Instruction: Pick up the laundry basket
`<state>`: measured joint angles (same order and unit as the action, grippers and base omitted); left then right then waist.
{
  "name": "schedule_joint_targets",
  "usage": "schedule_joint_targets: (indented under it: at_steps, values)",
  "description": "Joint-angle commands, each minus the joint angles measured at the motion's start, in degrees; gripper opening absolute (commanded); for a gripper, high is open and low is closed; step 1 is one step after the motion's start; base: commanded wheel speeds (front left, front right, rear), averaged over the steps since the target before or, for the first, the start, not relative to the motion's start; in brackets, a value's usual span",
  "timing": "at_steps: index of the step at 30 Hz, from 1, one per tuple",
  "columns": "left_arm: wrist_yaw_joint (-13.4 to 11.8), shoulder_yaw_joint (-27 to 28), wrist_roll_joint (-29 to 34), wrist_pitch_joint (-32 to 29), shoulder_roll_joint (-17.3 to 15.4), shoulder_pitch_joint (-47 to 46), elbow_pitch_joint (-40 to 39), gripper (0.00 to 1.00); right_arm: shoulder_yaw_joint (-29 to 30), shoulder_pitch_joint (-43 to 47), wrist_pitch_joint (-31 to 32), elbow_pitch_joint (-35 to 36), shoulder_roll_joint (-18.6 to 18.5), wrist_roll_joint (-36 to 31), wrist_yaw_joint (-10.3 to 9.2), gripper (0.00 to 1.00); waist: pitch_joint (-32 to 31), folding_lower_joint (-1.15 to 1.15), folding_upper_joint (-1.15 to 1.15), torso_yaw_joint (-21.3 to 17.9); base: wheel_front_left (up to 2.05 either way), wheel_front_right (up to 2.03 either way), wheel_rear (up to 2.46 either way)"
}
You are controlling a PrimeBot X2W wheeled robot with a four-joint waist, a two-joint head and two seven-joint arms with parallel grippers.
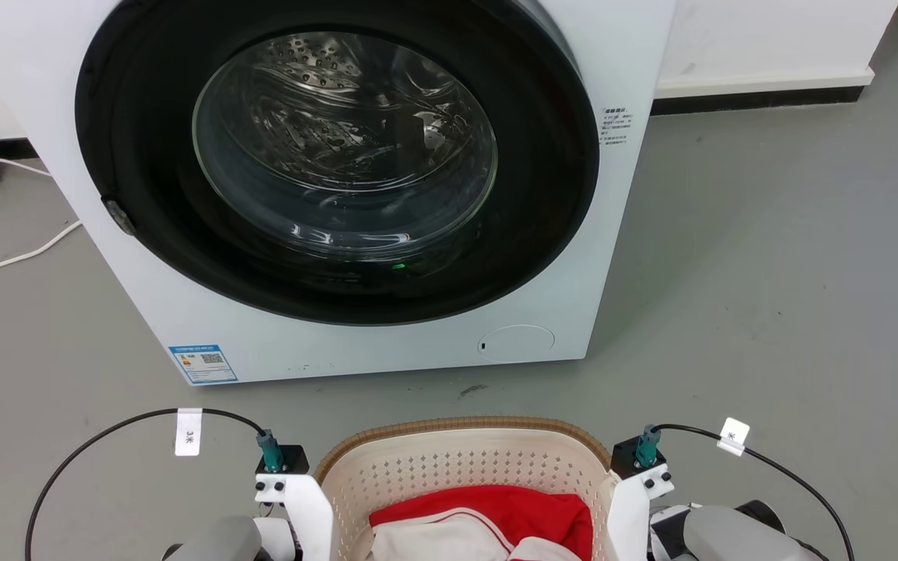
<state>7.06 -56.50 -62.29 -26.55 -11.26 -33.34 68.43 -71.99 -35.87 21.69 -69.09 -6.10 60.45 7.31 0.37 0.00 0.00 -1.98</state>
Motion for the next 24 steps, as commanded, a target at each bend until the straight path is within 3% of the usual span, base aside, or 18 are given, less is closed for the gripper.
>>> schedule_joint_targets:
  at_steps: [1,24]
  values:
    - [0.7,-0.3,-0.3,0.3,0.9,-1.3,-0.6,0.00,-0.4,-0.9,-0.3,0.5,0.8,0.0,0.32,0.00,0.0,0.00,0.00,0.0,0.00,0.00,0.00]
    - [0.7,-2.7,-2.5,0.7,0.7,-1.4,-0.4,0.00,-1.2,-0.7,-0.3,0.3,0.8,0.7,0.32,0.00,0.2,0.00,0.00,0.0,0.00,0.00,0.00]
